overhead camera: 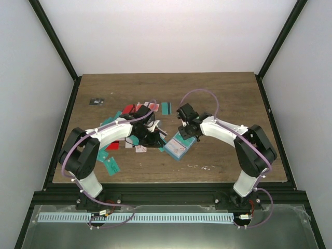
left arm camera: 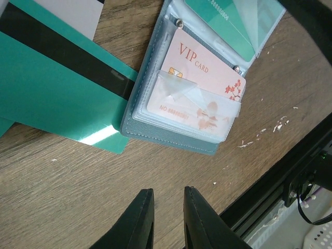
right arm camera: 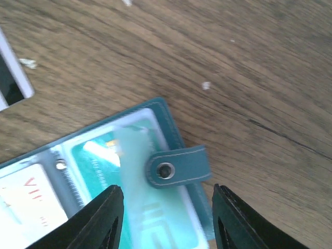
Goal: Put the credit cards into the card holder
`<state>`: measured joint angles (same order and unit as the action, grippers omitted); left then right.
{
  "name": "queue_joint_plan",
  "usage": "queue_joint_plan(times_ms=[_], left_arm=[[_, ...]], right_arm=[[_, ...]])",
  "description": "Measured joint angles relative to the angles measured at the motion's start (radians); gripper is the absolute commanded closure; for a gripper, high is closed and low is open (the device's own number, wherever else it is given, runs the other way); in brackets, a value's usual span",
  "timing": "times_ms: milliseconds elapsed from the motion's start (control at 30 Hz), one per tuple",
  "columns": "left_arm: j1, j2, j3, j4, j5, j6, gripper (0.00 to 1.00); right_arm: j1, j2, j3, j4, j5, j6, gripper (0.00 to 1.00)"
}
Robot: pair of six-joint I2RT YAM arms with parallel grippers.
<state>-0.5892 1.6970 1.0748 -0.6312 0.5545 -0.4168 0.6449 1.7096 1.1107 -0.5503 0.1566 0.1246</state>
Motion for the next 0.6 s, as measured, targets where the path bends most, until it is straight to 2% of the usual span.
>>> queue_joint_plan(times_ms=[233, 600], left_arm=[[0.0, 0.0, 0.0, 0.002, 0.0, 0.001, 0.81], [0.0, 0.001, 0.0, 0.001, 0.002, 0.01, 0.81]], right_arm=[[-0.054, 0.0, 0.0, -0.011, 0.002, 0.0, 0.51], [-0.056, 0.027, 0.007, -0.011, -0.033, -0.001, 0.49]])
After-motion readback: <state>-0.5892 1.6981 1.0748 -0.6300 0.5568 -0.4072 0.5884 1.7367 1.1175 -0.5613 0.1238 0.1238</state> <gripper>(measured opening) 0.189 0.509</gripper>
